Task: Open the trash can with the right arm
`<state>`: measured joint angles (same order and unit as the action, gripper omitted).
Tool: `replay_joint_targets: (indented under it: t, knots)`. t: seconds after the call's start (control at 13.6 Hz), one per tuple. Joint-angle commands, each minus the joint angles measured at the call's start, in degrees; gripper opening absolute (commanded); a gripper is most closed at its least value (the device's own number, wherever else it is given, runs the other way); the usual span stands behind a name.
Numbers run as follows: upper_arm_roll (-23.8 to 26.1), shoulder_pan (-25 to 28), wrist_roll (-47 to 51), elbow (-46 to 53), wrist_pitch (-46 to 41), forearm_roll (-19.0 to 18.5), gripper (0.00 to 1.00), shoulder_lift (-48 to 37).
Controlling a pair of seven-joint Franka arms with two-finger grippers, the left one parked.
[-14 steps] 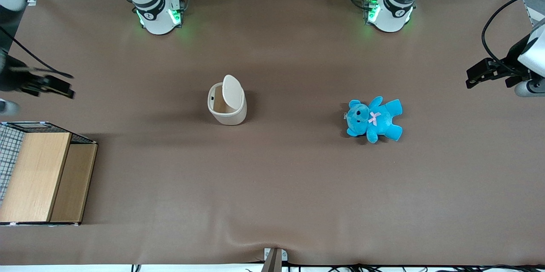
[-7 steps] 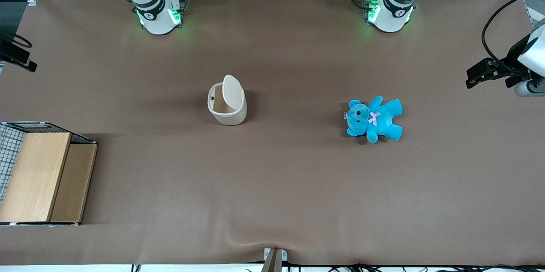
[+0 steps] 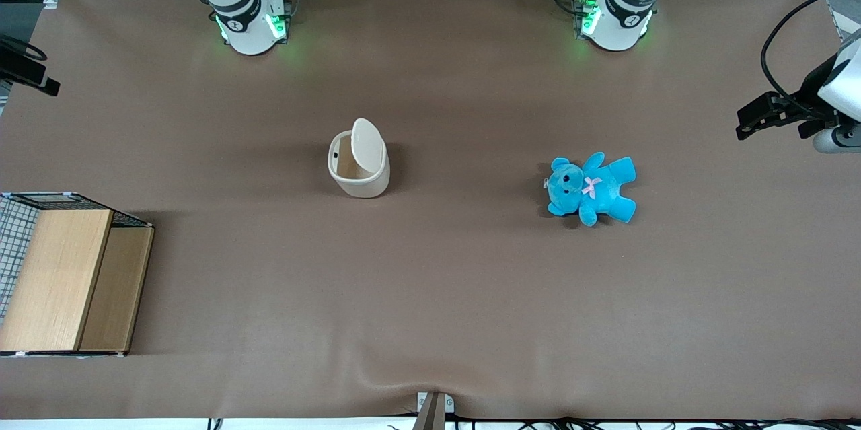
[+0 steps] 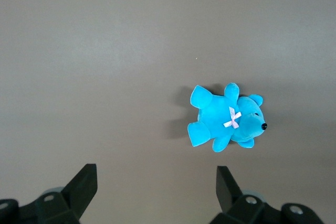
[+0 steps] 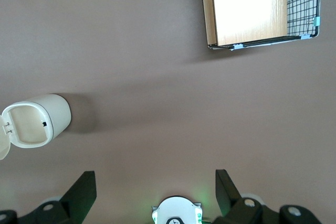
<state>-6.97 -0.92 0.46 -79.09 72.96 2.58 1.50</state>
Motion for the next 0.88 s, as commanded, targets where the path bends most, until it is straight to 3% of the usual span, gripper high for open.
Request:
replay_joint_targets:
  t: [0.0, 0.81]
  knots:
    - [0.8, -1.1, 0.7, 0.5, -0.8, 0.7, 1.00, -0.7]
    - [1.2, -0.9, 0.0, 0.3, 2.5, -0.6, 1.00, -0.6]
